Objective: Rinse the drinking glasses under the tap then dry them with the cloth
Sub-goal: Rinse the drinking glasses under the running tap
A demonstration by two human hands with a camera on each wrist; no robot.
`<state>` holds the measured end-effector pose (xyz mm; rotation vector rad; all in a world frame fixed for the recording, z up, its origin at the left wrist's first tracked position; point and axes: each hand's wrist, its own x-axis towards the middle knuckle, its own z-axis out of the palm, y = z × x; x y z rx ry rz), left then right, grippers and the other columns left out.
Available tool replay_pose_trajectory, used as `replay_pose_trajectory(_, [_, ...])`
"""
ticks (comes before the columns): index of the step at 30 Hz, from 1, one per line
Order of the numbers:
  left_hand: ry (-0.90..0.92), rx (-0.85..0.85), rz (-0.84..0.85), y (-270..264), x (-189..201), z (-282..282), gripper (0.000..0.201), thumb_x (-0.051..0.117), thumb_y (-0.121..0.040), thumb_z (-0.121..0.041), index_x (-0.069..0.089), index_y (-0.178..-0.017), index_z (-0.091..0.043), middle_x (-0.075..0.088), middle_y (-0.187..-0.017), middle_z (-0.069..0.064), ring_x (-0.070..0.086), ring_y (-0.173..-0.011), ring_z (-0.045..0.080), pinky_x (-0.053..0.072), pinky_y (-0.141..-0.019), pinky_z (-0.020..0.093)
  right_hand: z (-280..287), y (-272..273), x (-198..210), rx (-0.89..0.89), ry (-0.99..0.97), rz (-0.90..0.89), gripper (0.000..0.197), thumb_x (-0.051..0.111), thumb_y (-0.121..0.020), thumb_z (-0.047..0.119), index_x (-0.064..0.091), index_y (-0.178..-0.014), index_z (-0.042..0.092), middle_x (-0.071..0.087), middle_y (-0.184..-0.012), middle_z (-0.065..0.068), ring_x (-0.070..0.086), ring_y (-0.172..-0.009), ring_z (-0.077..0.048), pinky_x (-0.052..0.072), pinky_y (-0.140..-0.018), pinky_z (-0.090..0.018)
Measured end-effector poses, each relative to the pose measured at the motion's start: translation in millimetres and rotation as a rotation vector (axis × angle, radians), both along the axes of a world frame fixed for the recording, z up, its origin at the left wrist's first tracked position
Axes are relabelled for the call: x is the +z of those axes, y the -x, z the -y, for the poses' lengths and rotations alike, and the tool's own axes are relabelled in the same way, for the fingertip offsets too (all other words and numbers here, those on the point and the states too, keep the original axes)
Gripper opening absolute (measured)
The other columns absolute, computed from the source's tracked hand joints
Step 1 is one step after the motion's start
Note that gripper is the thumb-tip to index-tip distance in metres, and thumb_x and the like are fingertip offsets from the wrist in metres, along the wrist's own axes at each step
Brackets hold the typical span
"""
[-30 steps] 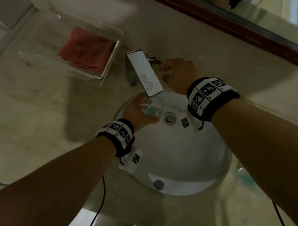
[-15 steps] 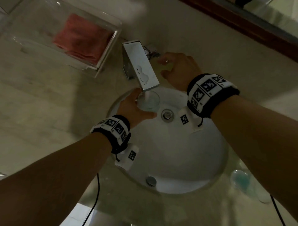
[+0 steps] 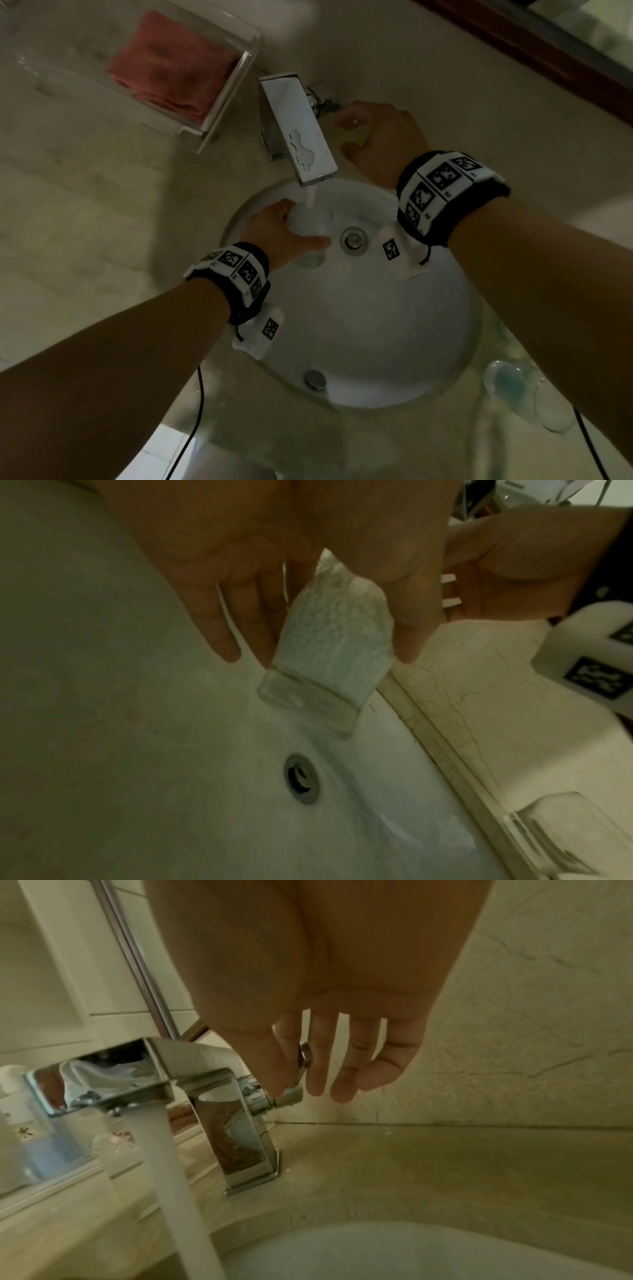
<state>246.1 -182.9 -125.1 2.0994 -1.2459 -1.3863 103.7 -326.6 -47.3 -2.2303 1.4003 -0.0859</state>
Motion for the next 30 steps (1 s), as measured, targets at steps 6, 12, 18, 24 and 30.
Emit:
replay_pose_trajectory(6, [-0.192, -0.008, -0.029, 2, -10, -1, 0.083, 0.068, -0.069, -0.076, 0.065, -0.12, -0.011, 0.07, -0.117, 0.006, 0.063, -0.111, 0.025, 0.049, -0.095, 0.033, 1, -1, 0, 0.007, 0.014, -0.017, 0.038, 0.063, -0.089, 0.021, 0.06, -0.127, 0.021, 0.062, -0.13, -0.001, 0.057, -0.117, -0.021, 0.035, -0.093, -0.021])
replay_pose_trajectory(12, [-0.266, 0.116, -0.261, 7, -16, 0, 0.069, 0.071, -0.073, -0.069, 0.069, -0.099, -0.005, 0.074, -0.09, 0.004, 0.07, -0.088, 0.019, 0.059, -0.082, 0.033, 1, -2, -3, -0.003, 0.024, -0.025, 0.037, 0.063, -0.088, 0.022, 0.061, -0.125, 0.022, 0.063, -0.128, -0.001, 0.057, -0.116, -0.021, 0.035, -0.091, -0.02])
replay_pose_trajectory(18, [-0.326, 0.162, -0.317, 2, -17, -2, 0.061, 0.068, -0.08, -0.062, 0.07, -0.088, -0.002, 0.07, -0.077, 0.009, 0.067, -0.07, 0.02, 0.056, -0.064, 0.027, -1, -5, -1, -0.029, 0.021, -0.022, 0.037, 0.064, -0.087, 0.023, 0.062, -0.124, 0.023, 0.064, -0.126, 0.001, 0.059, -0.114, -0.021, 0.038, -0.09, -0.022])
replay_pose_trajectory(24, [-0.283, 0.129, -0.277, 1, -13, 0, 0.061, 0.07, -0.077, -0.066, 0.069, -0.087, -0.006, 0.072, -0.082, 0.005, 0.066, -0.074, 0.017, 0.057, -0.067, 0.028, -2, -6, 1, -0.051, 0.022, -0.023, 0.037, 0.064, -0.086, 0.022, 0.063, -0.123, 0.023, 0.065, -0.123, 0.003, 0.06, -0.113, -0.019, 0.037, -0.089, -0.02])
replay_pose_trajectory(30, [-0.095, -0.019, 0.004, 3, -3, 4, 0.073, 0.072, -0.071, -0.068, 0.061, -0.122, -0.017, 0.065, -0.125, 0.001, 0.06, -0.116, 0.022, 0.045, -0.099, 0.029, -5, -6, 2, -0.057, 0.013, -0.02, 0.038, 0.064, -0.087, 0.023, 0.061, -0.125, 0.023, 0.064, -0.126, 0.002, 0.059, -0.115, -0.019, 0.041, -0.096, -0.023])
